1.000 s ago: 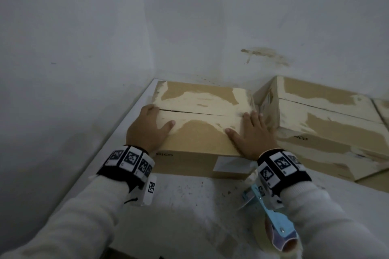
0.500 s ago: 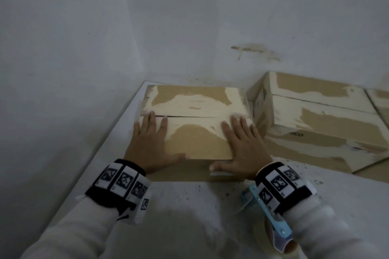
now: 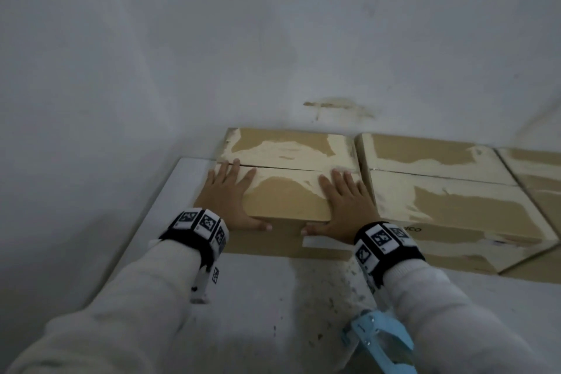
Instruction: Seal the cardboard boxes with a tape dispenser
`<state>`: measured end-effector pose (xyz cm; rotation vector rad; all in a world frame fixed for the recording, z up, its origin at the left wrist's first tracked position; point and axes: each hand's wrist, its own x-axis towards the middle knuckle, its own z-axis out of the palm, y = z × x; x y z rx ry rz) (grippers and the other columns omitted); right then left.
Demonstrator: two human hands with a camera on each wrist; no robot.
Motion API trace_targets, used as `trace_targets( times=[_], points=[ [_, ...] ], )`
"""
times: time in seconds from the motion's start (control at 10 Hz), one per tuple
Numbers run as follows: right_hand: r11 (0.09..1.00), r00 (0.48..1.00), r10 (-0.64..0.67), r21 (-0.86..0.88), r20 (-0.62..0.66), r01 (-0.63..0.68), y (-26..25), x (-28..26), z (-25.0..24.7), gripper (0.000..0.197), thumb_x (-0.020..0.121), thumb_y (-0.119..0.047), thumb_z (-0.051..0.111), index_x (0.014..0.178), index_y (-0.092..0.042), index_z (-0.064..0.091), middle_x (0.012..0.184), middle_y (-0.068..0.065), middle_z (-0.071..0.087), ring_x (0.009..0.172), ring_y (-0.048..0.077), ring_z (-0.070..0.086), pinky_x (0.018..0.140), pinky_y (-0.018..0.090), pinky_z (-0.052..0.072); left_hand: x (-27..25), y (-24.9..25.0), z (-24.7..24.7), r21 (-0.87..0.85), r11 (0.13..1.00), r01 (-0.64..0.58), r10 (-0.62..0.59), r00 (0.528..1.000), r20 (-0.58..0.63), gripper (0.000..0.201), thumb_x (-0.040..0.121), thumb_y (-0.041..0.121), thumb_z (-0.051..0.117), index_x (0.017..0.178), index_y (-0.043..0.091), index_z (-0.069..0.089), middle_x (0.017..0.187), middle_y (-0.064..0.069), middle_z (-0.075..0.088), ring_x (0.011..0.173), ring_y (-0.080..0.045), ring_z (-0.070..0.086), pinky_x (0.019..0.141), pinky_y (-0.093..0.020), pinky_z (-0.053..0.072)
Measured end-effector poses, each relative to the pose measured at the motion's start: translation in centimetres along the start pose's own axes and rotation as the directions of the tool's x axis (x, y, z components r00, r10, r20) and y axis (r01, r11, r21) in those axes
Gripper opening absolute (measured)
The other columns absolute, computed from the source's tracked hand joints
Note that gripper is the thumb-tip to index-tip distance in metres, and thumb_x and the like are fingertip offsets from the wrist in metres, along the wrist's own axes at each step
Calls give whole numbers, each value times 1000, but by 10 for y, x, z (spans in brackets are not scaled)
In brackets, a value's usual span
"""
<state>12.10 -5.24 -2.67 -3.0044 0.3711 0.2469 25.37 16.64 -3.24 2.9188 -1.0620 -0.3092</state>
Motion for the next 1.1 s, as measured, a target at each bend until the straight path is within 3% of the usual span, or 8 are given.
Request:
trace_targets(
  times=[0.4, 0.5, 0.7, 0.8, 0.9, 1.0, 1.1],
  points=[
    [1000, 999, 29, -3, -18, -29, 3, 22, 0, 121, 59, -87, 47, 149, -24, -3, 160, 9, -10, 147, 30, -8, 117, 47, -1, 31, -9, -8, 51, 998, -21, 19, 999, 41, 144, 27, 102, 24, 149, 32, -9, 158, -6, -16, 146, -27, -12, 119, -46, -3],
    [999, 999, 41, -30, 20, -40, 0, 23, -4, 120, 61, -86, 45, 150, -22, -4, 159, 11, -11, 146, 32, -9, 117, 51, -1, 34, -7, -14, 65, 998, 4, -12, 993, 120, 138, 41, 94, 49, 149, 30, -11, 158, -7, -18, 146, -28, -13, 119, -48, -2],
    [984, 992, 121, -139, 31, -116, -11, 18, -9, 121, 61, -87, 42, 149, -19, -5, 158, 17, -9, 145, 37, -7, 114, 60, 3, 34, 9, -19, 112, 989, 95, -109, 985, 133, 134, 54, 81, 61, 149, 23, -13, 157, -12, -17, 145, -32, -15, 117, -50, -2],
    [989, 993, 115, -100, 19, -112, -16, 8, -10, 112, 68, -80, 46, 148, -16, 1, 158, 17, -2, 146, 35, -2, 116, 57, 8, 25, 21, -16, 132, 985, 110, -123, 988, 94, 128, 62, 73, 64, 149, 20, -13, 157, -13, -15, 145, -33, -13, 117, -51, -2],
    [996, 996, 83, 22, -26, -82, -20, -11, -17, 84, 83, -61, 49, 146, -16, 15, 159, 12, 5, 147, 31, 1, 117, 53, 10, 14, 44, -23, 26, 996, 83, -85, 994, 66, 116, 71, 56, 67, 149, 20, -10, 158, -11, -13, 146, -31, -12, 118, -51, -2],
    [993, 995, 79, 88, -67, -73, -17, -34, -22, 68, 88, -51, 48, 143, -19, 24, 159, 8, 8, 147, 27, 4, 116, 49, 12, 1, 69, -28, -83, 997, 7, -3, 999, 47, 107, 75, 53, 66, 150, 22, -5, 157, -10, -17, 146, -29, -13, 118, -50, -1],
    [968, 993, 69, 246, -93, -45, -4, -81, -17, 51, 90, -44, 50, 136, -24, 42, 149, 3, 35, 137, 23, 31, 110, 38, 27, -22, 94, -15, -349, 932, -99, 101, 995, -12, 96, 75, 58, 62, 150, 25, 12, 158, -7, -15, 147, -28, -3, 117, -43, 11]
  ],
)
